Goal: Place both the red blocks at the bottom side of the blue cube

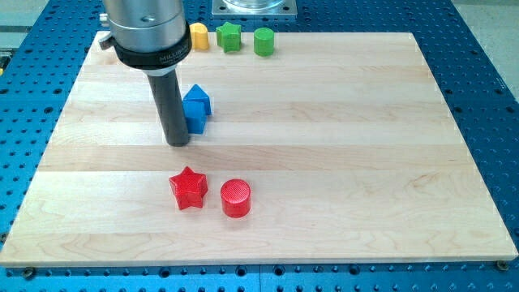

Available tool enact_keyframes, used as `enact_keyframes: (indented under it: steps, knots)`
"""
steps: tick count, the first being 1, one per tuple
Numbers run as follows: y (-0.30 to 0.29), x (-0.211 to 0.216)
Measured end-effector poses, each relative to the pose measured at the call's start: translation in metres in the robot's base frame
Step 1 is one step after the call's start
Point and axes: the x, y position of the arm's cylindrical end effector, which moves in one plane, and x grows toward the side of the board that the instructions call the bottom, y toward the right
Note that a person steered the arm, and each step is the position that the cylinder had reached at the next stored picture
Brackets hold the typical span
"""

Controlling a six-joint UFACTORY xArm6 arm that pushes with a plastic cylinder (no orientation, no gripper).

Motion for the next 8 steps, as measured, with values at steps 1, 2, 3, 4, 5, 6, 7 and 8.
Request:
enact_keyframes:
  steps: [1, 2, 3, 4, 5, 6, 7, 8]
  knots:
    - [0.019, 0.021]
    - [0.049, 0.041]
    - [0.128, 0.073]
    - [0.150, 0.132]
    - [0.091, 0.134]
    - [0.053, 0.124]
    - [0.022, 0.100]
    - [-0.005, 0.094]
